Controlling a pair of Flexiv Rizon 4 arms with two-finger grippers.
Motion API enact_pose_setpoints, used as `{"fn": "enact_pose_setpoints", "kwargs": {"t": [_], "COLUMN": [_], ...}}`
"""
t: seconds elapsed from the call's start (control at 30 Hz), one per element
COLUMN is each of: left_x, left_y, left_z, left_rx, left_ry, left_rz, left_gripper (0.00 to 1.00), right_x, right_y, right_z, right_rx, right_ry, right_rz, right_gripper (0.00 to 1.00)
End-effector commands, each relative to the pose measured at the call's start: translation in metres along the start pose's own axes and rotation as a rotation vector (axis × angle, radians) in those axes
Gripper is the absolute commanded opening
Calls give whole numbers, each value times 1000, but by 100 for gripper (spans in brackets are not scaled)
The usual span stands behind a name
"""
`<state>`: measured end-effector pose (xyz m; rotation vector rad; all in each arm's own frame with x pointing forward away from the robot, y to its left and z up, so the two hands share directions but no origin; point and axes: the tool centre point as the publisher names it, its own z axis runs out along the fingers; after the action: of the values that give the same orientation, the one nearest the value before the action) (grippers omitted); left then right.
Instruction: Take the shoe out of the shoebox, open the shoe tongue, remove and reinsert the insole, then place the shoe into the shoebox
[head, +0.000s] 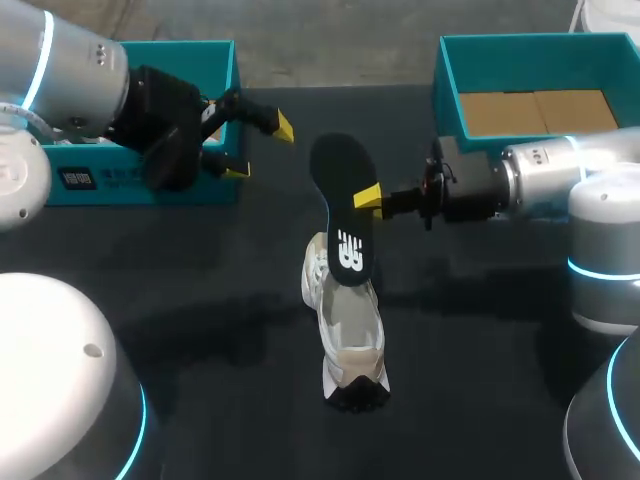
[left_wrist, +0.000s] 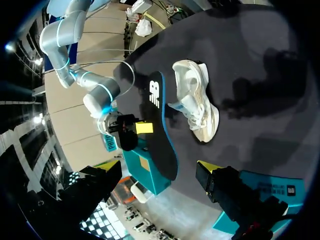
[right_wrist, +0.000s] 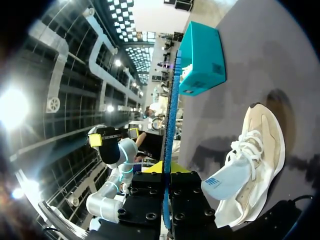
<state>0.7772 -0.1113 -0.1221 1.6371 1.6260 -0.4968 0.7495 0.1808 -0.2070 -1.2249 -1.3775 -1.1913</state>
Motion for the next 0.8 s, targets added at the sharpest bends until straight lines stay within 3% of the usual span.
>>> {"fn": "enact_pose_setpoints", "kwargs": {"t": [0.03, 0.43, 0.8], "left_x": [-27, -57, -79], "left_y": [7, 54, 64], "left_z": [3, 21, 42], "left_rx": [20, 84, 178], "left_ry": [74, 256, 450], "left_rz": [24, -29, -90], "left_gripper": [100, 100, 100], "right_x": [0, 0, 0], "right_y": [0, 0, 0], "right_z": [1, 1, 1], "right_rx": [-1, -1, -1], "right_ry": [-1, -1, -1], "right_rz": [0, 0, 0], "right_gripper": [0, 0, 0]}}
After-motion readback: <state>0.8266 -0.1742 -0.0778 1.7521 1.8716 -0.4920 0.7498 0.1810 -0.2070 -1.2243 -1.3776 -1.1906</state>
